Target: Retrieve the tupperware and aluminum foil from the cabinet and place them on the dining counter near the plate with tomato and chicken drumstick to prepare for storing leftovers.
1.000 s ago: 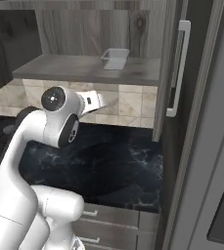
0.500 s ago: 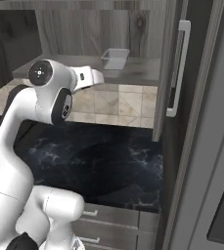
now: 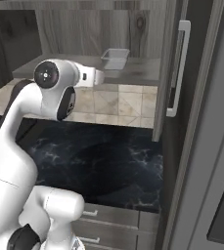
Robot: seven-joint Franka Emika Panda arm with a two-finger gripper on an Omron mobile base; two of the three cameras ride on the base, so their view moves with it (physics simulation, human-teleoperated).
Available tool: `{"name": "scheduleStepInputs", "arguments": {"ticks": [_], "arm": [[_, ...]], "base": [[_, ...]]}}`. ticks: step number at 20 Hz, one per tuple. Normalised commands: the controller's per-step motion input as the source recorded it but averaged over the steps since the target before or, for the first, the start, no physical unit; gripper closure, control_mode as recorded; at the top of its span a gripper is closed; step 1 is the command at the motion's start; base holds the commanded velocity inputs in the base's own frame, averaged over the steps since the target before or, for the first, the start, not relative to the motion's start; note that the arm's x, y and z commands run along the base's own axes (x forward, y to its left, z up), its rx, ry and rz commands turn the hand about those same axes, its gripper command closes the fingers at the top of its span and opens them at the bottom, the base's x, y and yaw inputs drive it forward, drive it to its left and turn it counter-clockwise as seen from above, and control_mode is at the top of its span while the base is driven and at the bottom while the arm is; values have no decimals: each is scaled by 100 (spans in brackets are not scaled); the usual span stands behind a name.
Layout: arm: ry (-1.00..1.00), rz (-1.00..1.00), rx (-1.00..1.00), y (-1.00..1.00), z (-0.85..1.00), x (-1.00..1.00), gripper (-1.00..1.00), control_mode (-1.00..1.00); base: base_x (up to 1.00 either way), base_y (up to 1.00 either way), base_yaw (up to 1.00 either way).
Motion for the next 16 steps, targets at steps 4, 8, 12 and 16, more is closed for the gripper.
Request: {"name": "scheduleStepInputs", "arguments": {"ticks": [4,8,12,16], "arm": [[0,1,10,-2,56,24,-100,-100],[4,6,0,0,46,14,-100,-100],[16,5,0,0,3,28,-100,-100],[5,1,0,0,0,29,-100,-100]], "base": [[0,0,0],[0,0,0],[0,0,0],[0,0,0]]}}
